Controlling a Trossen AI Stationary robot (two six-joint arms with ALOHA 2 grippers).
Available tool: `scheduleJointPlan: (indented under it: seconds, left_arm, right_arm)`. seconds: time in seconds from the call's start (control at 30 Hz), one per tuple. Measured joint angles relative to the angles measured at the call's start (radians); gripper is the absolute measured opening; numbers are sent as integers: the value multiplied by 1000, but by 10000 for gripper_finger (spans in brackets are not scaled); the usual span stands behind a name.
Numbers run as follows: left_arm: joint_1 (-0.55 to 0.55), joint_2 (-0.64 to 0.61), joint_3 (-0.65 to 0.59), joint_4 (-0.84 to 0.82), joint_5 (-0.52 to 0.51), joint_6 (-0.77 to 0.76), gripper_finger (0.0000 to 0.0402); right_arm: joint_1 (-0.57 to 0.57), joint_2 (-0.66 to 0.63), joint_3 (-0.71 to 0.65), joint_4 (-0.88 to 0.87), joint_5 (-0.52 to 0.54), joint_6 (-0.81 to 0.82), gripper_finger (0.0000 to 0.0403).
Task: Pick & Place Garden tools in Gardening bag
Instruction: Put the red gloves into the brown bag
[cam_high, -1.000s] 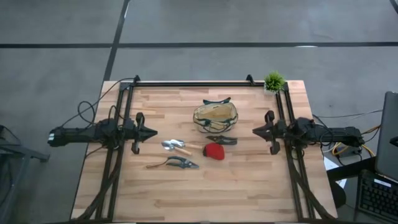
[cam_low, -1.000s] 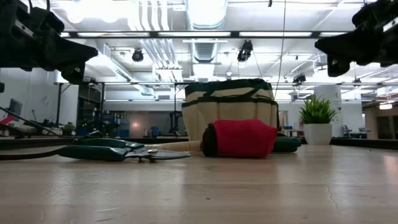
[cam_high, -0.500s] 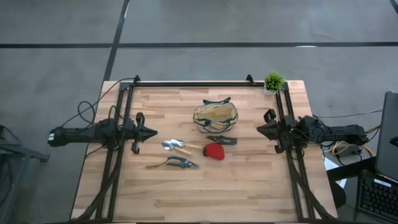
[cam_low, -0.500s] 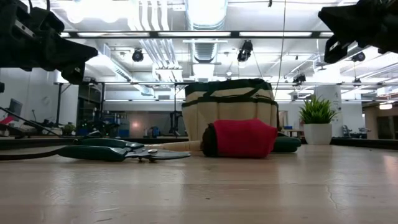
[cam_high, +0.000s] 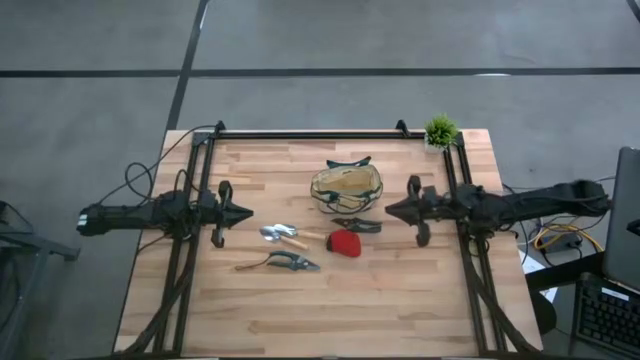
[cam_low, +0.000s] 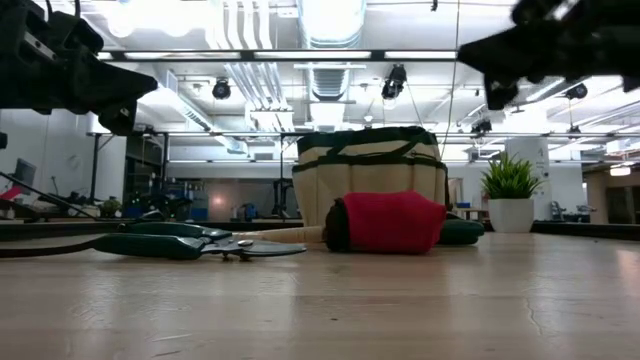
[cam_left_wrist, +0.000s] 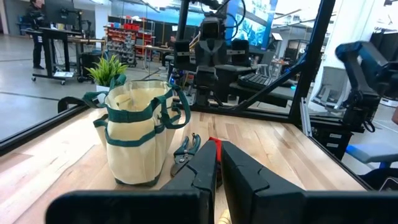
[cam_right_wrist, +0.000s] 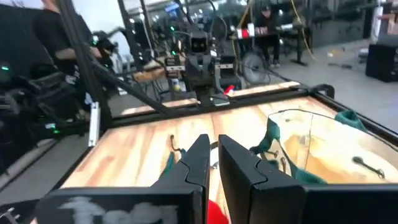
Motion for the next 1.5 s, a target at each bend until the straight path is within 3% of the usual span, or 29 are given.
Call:
scheduleJointPlan:
  seconds: [0.27,0.5,0.8,1.07,1.3,1.5]
  left_arm:
    - [0,0,0,14,-1,0,26]
    - [0,0,0,15,-2,0,26]
    - [0,0,0,16,-1,0,26]
    - [0,0,0,17,-1,0,26]
    - [0,0,0,16,-1,0,26]
    - [0,1,0,16,0,0,26]
  right_arm:
    - [35,308,180,-17,-83,-76,29]
    - [101,517,386,-260,-76,-64,36]
    - [179,774,668,-616,40,0,132]
    - [192,944,822,-846,151,-25,205]
    - [195,1034,850,-879,184,-41,197]
    - [207,1054,851,-874,190,-62,143]
